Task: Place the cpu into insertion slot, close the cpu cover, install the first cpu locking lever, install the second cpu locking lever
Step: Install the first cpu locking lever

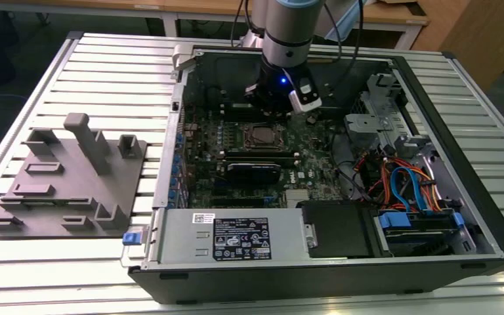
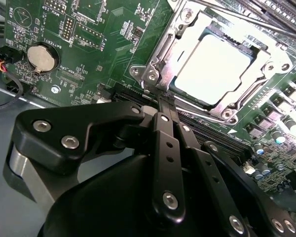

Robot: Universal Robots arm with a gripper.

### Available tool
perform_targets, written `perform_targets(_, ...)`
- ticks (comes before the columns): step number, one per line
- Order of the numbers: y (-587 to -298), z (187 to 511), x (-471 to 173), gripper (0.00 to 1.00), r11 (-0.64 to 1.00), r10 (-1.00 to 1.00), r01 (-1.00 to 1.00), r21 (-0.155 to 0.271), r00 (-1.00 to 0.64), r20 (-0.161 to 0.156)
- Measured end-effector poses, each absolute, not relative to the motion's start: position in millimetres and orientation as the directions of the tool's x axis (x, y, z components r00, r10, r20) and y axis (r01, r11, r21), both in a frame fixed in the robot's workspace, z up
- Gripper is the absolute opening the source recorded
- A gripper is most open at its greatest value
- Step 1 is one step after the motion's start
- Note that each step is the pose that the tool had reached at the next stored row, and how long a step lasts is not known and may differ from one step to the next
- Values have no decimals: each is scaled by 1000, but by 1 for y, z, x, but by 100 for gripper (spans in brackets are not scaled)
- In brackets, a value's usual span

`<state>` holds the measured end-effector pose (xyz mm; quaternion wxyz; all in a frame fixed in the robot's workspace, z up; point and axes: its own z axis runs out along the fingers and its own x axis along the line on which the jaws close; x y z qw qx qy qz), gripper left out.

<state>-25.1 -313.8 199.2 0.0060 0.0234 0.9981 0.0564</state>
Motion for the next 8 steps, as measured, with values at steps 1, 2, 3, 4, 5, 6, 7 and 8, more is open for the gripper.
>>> perform_targets(1, -314, 199, -25, 11, 993, 47, 46, 113, -999, -9)
perform_targets(2, -314, 199, -25, 11, 993, 47, 46, 113, -999, -9)
perform_targets(3, -315, 199, -25, 11, 993, 47, 46, 113, -999, -9)
perform_targets(4, -315, 199, -25, 11, 993, 47, 46, 113, -999, -9)
perform_targets(5, -316, 199, -25, 11, 993, 47, 46, 113, -999, -9)
perform_targets(6, -316, 199, -25, 11, 993, 47, 46, 113, -999, -9)
perform_targets(7, -317, 199, -25, 11, 993, 47, 46, 113, -999, -9)
perform_targets(8, -317, 199, -25, 11, 993, 47, 46, 113, -999, -9)
